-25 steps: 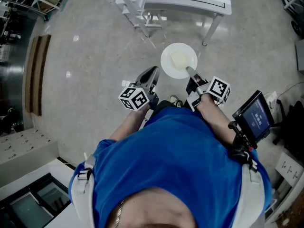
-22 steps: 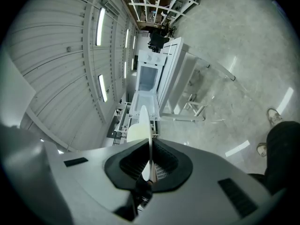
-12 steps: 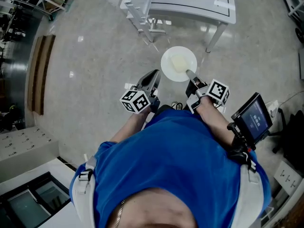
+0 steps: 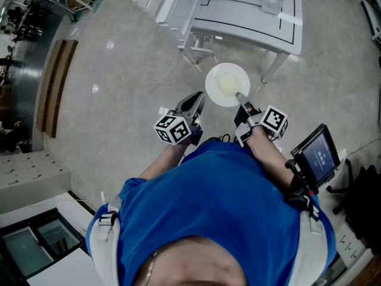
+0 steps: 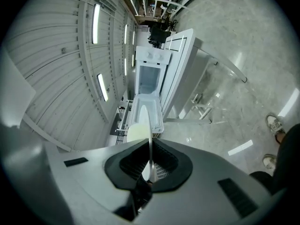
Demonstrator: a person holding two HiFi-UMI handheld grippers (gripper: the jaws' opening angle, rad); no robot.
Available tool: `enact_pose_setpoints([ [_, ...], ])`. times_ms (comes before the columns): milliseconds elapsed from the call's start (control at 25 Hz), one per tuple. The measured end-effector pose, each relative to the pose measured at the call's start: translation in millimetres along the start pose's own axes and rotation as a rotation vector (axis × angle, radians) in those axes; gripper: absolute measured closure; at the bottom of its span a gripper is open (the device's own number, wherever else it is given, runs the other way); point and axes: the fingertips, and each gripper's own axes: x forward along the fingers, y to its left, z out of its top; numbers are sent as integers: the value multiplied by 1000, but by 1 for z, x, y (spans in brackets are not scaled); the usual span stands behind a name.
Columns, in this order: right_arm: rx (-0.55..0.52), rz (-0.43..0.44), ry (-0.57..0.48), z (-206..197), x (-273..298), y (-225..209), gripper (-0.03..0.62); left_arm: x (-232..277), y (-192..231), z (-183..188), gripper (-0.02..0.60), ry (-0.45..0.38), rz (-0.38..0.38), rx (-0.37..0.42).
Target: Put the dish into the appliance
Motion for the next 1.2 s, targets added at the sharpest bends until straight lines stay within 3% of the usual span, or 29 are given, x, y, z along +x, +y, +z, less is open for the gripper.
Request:
enact_pose_setpoints([
  [520, 4, -9, 85, 78, 33, -7, 582, 83, 2, 22, 549, -16, 57, 8],
  [880, 15, -31, 110, 104, 49, -13, 582, 115, 7, 26, 549, -7, 72, -15],
  [1200, 3, -36, 97, 133, 83, -3, 582, 147, 29, 55, 549, -14, 59, -16],
])
